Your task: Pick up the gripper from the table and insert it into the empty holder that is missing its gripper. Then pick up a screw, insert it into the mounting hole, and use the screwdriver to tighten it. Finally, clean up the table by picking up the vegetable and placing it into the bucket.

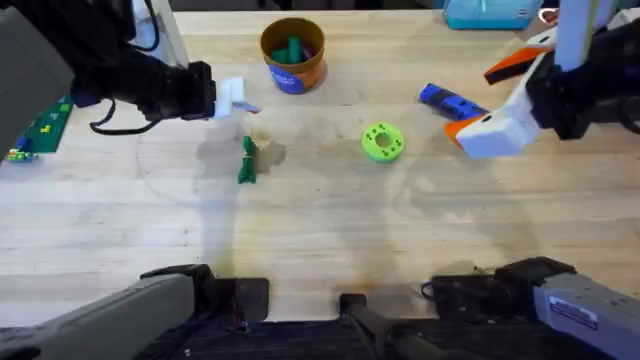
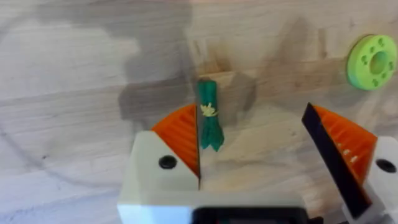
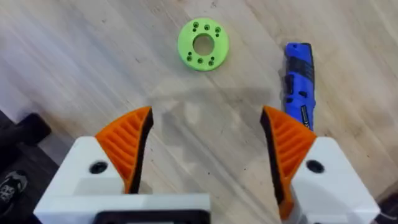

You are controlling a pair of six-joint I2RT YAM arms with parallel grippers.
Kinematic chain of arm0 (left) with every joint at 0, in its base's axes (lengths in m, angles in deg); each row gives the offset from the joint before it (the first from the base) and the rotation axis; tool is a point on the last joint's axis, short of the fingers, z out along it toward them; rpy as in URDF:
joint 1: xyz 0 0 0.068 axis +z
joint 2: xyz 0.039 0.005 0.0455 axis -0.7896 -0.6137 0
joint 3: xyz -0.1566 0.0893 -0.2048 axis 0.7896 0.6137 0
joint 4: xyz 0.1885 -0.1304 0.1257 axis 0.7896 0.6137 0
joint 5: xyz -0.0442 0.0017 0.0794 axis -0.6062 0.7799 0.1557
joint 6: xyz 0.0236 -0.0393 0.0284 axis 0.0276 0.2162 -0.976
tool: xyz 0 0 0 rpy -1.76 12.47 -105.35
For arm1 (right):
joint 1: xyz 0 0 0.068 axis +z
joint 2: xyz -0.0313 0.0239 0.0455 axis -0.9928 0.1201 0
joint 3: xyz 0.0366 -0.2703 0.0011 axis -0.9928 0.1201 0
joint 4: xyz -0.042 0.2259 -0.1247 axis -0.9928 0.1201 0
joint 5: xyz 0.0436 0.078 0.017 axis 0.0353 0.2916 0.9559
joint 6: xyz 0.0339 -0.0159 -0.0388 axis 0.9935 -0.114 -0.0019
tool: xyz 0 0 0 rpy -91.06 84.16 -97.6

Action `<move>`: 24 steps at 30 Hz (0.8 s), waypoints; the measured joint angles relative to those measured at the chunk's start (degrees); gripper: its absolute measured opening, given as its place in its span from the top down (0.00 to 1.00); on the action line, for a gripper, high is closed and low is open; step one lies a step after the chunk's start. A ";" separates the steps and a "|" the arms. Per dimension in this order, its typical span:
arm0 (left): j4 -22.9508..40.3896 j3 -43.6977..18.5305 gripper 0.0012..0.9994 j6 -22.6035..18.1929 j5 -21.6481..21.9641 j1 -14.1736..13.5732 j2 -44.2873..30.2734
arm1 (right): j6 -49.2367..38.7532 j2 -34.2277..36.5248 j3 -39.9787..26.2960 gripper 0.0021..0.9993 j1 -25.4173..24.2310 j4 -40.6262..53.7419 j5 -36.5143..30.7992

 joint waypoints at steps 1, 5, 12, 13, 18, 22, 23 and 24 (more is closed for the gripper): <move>0.36 0.00 0.01 -0.10 0.53 0.00 -0.17 | 0.00 0.00 0.00 0.00 0.00 0.02 0.03; 1.75 0.00 0.01 -0.33 2.49 0.00 -0.24 | -0.03 -0.01 -0.01 0.00 0.00 0.03 0.05; 2.07 0.00 0.01 -0.34 3.06 0.00 -0.24 | -0.07 -0.02 0.00 0.00 0.00 0.01 0.07; 2.07 0.00 0.01 -0.34 3.06 0.00 -0.24 | -0.07 -0.02 0.00 0.00 0.00 0.01 0.07; 2.07 0.00 0.01 -0.34 3.06 0.00 -0.24 | -0.07 -0.02 0.00 0.00 0.00 0.01 0.07; 2.07 0.00 0.01 -0.34 3.06 0.00 -0.24 | -0.07 -0.02 0.00 0.00 0.00 0.01 0.07; 2.07 0.00 0.01 -0.34 3.06 0.00 -0.24 | -0.07 -0.02 0.00 0.00 0.00 0.01 0.07; 2.07 0.00 0.01 -0.34 3.06 0.00 -0.24 | -0.07 -0.02 0.00 0.00 0.00 0.01 0.07</move>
